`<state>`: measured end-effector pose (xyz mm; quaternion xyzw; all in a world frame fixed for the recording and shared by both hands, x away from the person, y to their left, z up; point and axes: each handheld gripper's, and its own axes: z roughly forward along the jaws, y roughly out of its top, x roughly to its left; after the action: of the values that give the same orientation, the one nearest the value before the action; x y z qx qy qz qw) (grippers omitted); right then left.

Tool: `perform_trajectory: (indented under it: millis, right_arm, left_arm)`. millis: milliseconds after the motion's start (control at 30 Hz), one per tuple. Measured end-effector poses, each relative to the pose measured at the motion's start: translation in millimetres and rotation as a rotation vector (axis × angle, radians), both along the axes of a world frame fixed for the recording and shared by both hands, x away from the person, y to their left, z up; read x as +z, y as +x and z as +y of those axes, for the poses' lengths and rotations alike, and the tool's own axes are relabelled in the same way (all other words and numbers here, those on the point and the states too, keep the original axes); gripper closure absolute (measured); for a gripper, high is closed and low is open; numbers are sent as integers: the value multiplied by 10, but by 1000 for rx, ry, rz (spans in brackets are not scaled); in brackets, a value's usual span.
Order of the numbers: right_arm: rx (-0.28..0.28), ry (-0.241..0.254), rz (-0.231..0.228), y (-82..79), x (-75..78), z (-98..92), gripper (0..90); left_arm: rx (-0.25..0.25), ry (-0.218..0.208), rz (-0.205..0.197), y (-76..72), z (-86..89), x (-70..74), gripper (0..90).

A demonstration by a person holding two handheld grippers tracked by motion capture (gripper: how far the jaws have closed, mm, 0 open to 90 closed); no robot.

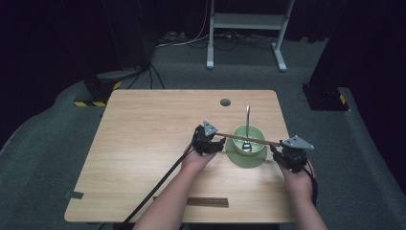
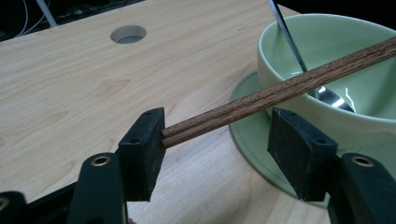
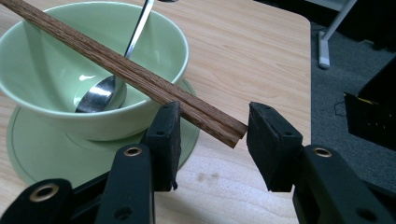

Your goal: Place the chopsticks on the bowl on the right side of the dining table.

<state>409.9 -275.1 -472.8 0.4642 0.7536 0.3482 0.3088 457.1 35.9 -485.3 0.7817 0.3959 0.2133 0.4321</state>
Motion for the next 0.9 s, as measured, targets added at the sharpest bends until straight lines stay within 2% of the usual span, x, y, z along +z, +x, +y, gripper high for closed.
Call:
perform_trajectory:
  millis: [200,433,700,900]
  right_arm:
    - [-1,4,-4,-48,-7,2,548]
    - [-32,0,3,-6,-29,-24,525]
    - [-57,9,-4,61,-33,-29,524]
    - [-74,4,-2,102,-44,-22,528]
  left_arm:
    - [-3,5,-15,-87,39,-12,417]
    - [1,7,-22,-110,54,-28,440]
    - [7,-21,-32,-157,144,-13,445]
    - [12,-45,-35,-214,204,-4,483]
